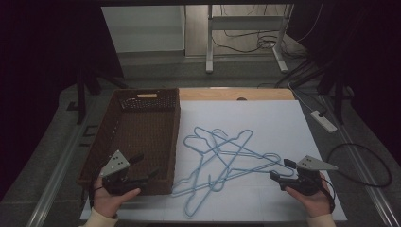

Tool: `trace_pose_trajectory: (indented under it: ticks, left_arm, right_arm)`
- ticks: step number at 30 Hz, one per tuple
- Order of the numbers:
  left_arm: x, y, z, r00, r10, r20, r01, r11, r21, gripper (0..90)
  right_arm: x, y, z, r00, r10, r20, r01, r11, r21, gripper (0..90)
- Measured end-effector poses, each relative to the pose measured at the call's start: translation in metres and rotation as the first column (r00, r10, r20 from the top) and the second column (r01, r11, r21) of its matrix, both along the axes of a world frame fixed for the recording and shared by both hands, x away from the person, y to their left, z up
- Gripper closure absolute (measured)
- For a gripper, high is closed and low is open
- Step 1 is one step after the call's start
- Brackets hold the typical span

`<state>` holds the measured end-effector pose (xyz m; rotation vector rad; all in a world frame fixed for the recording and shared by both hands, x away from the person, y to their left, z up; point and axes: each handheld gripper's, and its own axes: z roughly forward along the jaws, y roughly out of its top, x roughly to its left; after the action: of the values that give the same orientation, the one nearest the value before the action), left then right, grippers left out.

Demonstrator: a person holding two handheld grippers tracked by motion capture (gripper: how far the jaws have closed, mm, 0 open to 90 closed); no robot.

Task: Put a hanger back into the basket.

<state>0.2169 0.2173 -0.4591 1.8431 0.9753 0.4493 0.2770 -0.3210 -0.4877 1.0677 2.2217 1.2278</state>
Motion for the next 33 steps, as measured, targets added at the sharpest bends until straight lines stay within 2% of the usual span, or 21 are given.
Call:
trace_pose_trajectory:
  ticks: [27, 33]
  left_arm:
    - [-0.003, -0.0006, -0.002, 1.0, 0.001, -0.005, -0.001, 1.0, -0.001, 25.5]
    - [-0.0027, -0.0027, -0.0028, 1.0, -0.003, -0.005, 0.003, 1.0, 0.001, 25.4]
  right_arm:
    - [0.0031, 0.0055, 0.0013, 0.9998, 0.019, 0.006, -0.019, 1.0, -0.008, 23.8]
    - [0.0054, 0.0087, 0.0003, 0.9996, 0.027, 0.002, -0.027, 0.999, -0.026, 24.2]
